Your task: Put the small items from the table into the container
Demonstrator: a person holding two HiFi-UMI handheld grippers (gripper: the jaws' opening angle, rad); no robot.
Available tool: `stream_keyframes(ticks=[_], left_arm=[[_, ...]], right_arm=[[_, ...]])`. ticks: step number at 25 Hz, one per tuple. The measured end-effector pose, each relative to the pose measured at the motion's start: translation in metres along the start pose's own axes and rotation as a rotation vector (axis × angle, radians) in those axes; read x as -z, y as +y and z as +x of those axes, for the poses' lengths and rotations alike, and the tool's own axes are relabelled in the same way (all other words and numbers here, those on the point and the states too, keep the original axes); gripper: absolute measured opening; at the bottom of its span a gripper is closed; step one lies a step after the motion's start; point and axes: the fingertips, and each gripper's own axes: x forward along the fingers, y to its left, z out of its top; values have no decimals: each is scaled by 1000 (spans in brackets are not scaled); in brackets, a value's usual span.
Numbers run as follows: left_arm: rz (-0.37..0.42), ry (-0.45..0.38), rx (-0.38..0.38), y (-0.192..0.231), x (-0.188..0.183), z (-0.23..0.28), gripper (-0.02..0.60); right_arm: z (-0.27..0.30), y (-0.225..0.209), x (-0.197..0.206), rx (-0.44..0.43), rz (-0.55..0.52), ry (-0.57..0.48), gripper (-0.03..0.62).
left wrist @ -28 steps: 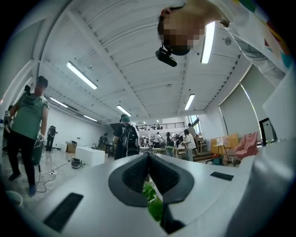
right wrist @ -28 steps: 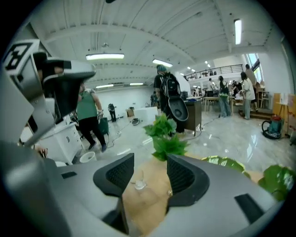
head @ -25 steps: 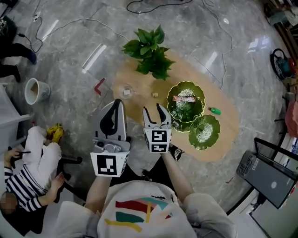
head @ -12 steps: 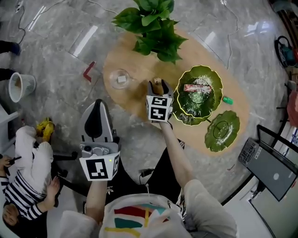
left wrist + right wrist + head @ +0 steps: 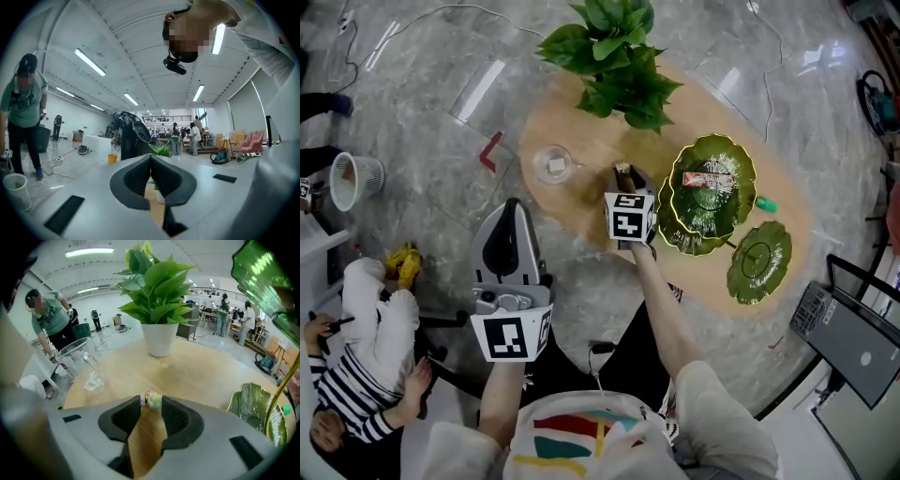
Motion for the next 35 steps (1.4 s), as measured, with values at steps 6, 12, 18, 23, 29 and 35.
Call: stream_keyframes(ticks=[6, 12, 18, 23, 29, 35], left_arm=[[6, -2, 5, -17, -37, 11, 9], [19, -119, 50, -61, -120, 31, 9], [-43, -165, 46, -106, -161, 13, 9], [-41, -202, 124, -159, -194, 7, 9], [-5, -215, 176, -211, -211, 7, 9], [-15, -198, 183, -264, -221, -5, 9]], right_arm=[[-72, 15, -50, -57, 39, -137, 146], [-188, 26, -113, -97, 29, -308, 146], [-303, 1, -152, -98, 22, -418, 146], [-369, -52, -153, -41, 84, -464, 146], [-417, -111, -146, 1, 90, -520, 146], [-467, -161, -139, 5, 127, -534, 146]])
